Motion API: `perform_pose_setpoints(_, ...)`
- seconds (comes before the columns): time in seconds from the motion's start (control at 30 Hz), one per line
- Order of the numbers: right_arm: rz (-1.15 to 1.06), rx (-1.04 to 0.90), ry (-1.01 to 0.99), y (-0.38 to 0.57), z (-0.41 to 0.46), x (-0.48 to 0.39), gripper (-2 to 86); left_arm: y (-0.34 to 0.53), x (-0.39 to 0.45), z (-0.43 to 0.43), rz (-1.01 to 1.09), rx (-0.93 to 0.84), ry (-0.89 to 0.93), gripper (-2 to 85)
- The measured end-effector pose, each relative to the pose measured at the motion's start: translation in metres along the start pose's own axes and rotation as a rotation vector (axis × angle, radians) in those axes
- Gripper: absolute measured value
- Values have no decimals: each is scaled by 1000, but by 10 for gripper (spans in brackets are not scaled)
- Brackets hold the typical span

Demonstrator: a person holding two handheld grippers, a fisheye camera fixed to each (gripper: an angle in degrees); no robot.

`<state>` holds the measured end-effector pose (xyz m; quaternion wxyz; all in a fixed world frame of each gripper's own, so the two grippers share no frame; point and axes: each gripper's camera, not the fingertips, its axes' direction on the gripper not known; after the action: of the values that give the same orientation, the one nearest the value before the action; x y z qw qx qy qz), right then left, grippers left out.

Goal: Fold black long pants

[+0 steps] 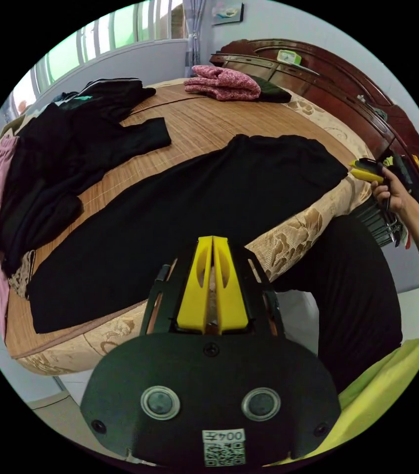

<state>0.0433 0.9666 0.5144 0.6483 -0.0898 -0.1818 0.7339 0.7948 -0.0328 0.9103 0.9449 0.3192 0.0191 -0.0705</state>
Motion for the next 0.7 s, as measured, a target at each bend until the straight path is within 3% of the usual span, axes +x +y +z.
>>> perform_pose_setpoints(0.2, 39, -44, 47, 7, 32, -21, 35, 17, -13, 37, -36, -46, 25, 2)
perform_pose_setpoints(0.43, -284, -32, 391, 36, 70, -114, 14, 59, -35, 64, -64, -42, 64, 5)
perform_pose_setpoints(0.53, -290, -124, 435, 50, 113, -129, 32, 82, -47, 74, -88, -31, 91, 7)
perform_pose_setpoints(0.7, -245, 96, 531, 86, 129, -180, 79, 126, -74, 74, -137, 25, 121, 11)
